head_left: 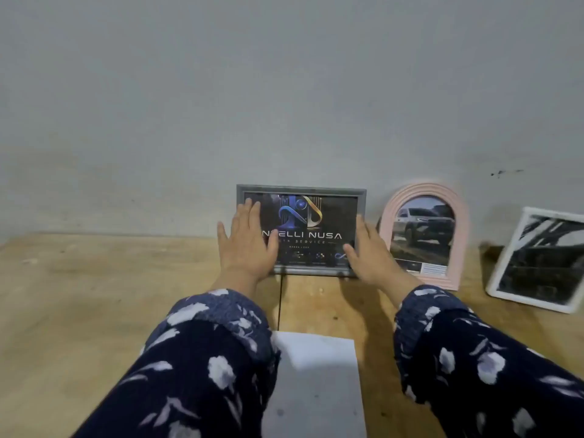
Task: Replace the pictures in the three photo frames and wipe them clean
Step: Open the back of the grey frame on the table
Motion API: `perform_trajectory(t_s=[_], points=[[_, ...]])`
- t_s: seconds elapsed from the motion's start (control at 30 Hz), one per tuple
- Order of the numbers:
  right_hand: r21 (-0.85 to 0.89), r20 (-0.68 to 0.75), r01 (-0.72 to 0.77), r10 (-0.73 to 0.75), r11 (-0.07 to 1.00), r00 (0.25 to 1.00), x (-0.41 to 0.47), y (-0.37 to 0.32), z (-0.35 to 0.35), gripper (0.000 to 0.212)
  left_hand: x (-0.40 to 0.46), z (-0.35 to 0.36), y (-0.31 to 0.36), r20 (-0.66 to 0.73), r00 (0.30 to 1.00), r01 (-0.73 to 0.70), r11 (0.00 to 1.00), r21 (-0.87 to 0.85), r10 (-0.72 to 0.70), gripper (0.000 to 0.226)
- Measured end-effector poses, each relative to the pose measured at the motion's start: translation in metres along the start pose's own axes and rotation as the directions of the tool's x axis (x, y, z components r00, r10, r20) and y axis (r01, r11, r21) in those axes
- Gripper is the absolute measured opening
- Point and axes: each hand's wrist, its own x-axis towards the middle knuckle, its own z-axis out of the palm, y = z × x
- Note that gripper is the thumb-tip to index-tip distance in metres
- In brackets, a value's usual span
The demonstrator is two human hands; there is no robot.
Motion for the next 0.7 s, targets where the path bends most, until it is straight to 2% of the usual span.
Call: perform_trajectory(t_s=[0.13, 0.3, 0.37, 0.5, 0.6, 0.7], points=[[0.214, 0.032, -0.191, 0.189, 0.958, 0.981, 0.035, 0.009, 0.007, 0.068, 0.028, 0.027, -0.023, 0.121, 0.966, 0.248, 0.948, -0.201, -0.227, 0.064], [0.386, 0.048, -0.356, 0.367, 0.851, 0.929, 0.082, 0.01, 0.004, 0.064, 0.068, 0.045, -0.04, 0.201, 0.874, 0.484, 0.763, -0.428, -0.442, 0.066], [0.426, 0.043, -0.39, 0.413, 0.816, 0.91, 0.093, 0.01, 0.006, 0.063, 0.079, 0.048, -0.04, 0.254, 0.858, 0.512, 0.705, -0.491, -0.447, 0.065], [0.438, 0.006, -0.432, 0.478, 0.788, 0.878, 0.108, 0.005, 0.019, 0.062, 0.09, 0.054, -0.033, 0.312, 0.837, 0.543, 0.619, -0.568, -0.449, 0.047], [0.424, -0.016, -0.475, 0.531, 0.771, 0.848, 0.108, -0.001, 0.021, 0.063, 0.091, 0.055, -0.032, 0.307, 0.822, 0.556, 0.563, -0.612, -0.479, 0.047], [0.488, -0.023, -0.473, 0.552, 0.734, 0.833, 0.103, -0.006, 0.016, 0.063, 0.087, 0.048, -0.033, 0.337, 0.796, 0.588, 0.509, -0.628, -0.503, 0.047]])
